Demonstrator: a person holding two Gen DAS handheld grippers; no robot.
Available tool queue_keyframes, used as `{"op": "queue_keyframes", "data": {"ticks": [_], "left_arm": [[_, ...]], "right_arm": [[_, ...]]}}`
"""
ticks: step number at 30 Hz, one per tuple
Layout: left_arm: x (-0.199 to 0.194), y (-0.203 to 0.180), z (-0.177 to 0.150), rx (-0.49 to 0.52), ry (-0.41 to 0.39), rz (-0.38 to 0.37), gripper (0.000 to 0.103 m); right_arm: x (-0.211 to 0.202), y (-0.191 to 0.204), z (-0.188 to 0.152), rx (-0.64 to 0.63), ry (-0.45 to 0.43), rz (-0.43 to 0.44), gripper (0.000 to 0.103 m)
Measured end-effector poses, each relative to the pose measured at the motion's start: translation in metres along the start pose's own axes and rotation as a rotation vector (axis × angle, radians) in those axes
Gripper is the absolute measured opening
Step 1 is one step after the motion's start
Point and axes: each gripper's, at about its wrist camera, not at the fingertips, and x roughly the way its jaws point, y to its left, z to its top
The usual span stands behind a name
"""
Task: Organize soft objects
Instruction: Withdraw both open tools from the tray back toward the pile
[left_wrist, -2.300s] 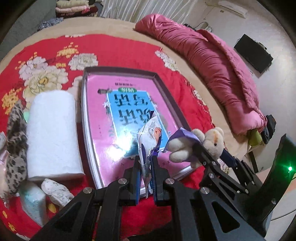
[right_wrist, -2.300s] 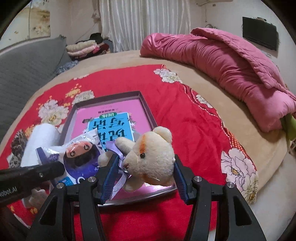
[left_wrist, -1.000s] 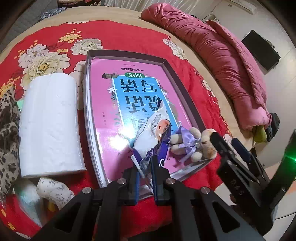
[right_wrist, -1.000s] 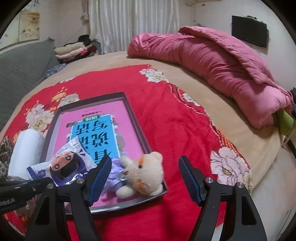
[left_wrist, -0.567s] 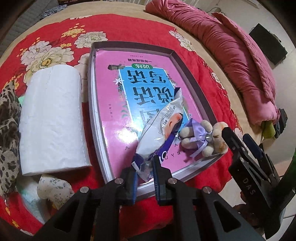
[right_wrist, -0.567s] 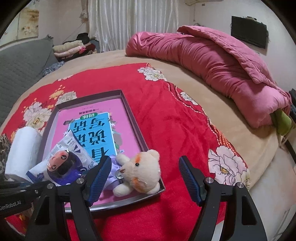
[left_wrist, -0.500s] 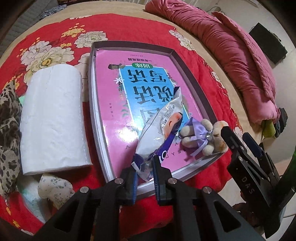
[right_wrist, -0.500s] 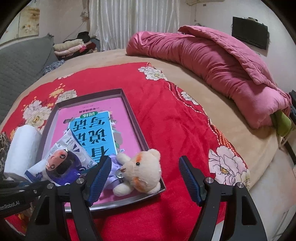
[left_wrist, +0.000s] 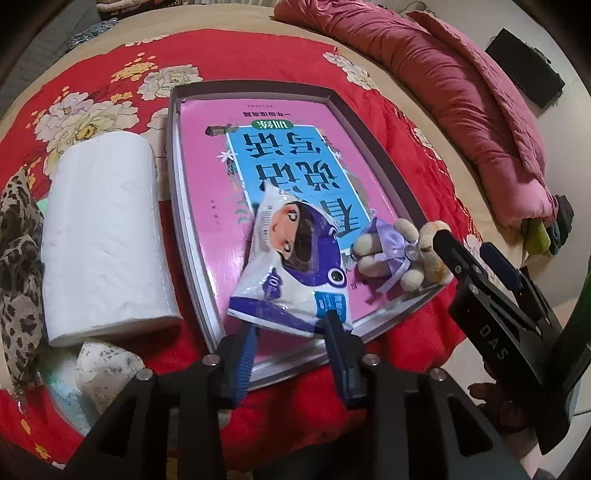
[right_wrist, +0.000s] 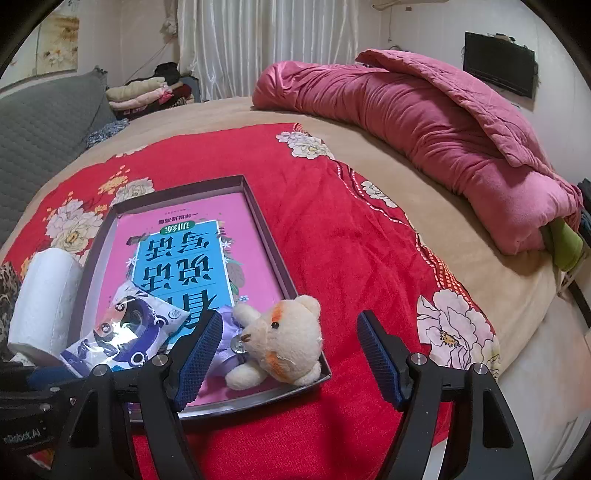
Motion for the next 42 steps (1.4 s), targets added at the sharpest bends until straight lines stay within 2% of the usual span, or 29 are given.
{"op": "queue_keyframes", "data": {"ticks": [2, 12, 17, 23, 30, 37, 42], "left_arm": [[0.000, 0.000, -0.001, 0.007, 0.006, -0.004, 0.045], [-0.011, -0.004, -0.005, 0.046, -0.007, -0.012, 0.047], [-0.023, -0.010, -0.006, 0.074, -0.025, -0.047, 0.057], [-0.041, -0.010, -0.008, 0.075, -0.069, -0.050, 0.058], [-0.077, 0.010, -0.011, 0.047, -0.134, -0.067, 0.058], [-0.097, 0.031, -0.017, 0.004, -0.167, -0.081, 0.058], [-0.109, 0.043, -0.019, -0.008, -0.205, -0.052, 0.059]], "right_arm": [[0.000, 0.000, 0.000, 0.000, 0.000, -0.001, 0.076], [0.001, -0.004, 0.000, 0.016, 0.006, 0.005, 0.076], [0.002, -0.006, 0.000, 0.027, 0.007, 0.005, 0.076], [-0.002, -0.006, 0.000, 0.022, -0.007, -0.002, 0.076], [-0.003, -0.010, -0.001, 0.041, -0.010, -0.004, 0.077], [-0.017, -0.007, 0.000, 0.025, -0.056, -0.017, 0.077], [-0.033, -0.007, 0.004, 0.028, -0.047, -0.010, 0.077]]}}
